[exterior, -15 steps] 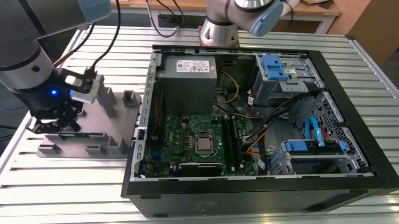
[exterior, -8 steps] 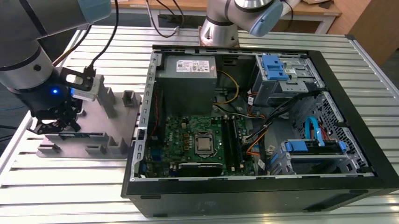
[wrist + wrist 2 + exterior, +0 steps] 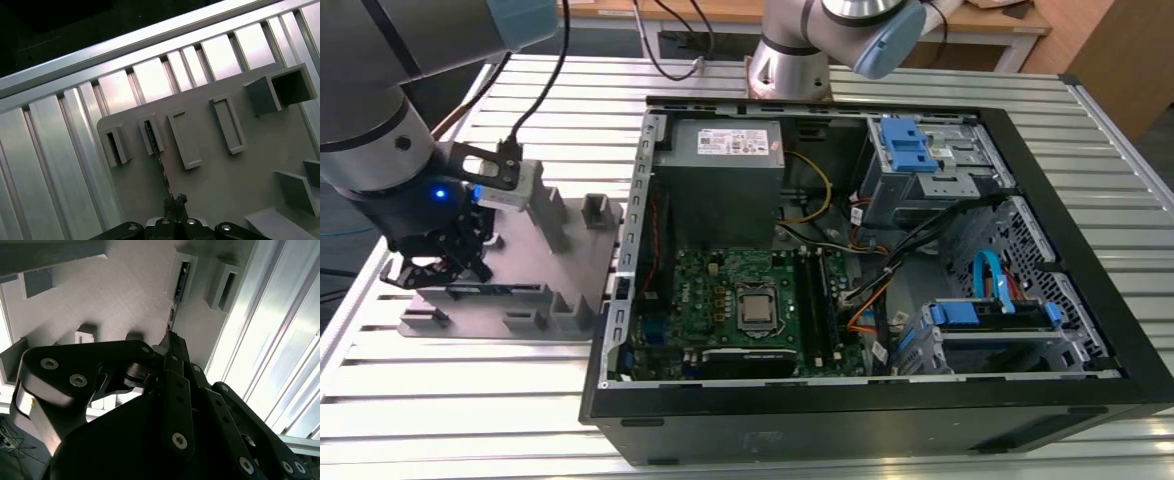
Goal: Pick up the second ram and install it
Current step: 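Pick up the second ram and move it above second insertion slot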
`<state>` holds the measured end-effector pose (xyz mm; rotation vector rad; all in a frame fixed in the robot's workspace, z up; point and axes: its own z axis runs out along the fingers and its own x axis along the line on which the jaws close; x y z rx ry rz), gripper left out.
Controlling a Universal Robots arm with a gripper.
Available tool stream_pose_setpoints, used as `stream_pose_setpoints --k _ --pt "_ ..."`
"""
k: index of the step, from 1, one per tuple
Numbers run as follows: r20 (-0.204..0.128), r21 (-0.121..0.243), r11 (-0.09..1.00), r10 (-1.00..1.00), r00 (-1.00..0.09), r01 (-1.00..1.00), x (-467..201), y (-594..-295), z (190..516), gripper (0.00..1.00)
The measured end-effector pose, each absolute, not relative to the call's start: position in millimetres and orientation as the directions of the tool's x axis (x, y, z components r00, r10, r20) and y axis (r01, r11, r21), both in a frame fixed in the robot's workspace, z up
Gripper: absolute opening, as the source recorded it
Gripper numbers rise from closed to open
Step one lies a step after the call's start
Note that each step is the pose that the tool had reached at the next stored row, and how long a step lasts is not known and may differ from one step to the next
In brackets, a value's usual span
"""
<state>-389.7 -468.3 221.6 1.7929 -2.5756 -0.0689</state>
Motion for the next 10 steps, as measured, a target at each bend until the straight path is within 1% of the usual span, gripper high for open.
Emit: stream_pose_setpoints --k 10 --pt "-0.022 0.037 0.272 -0.962 -0.273 -0.962 -389.7 -468.3 221.6 0.11"
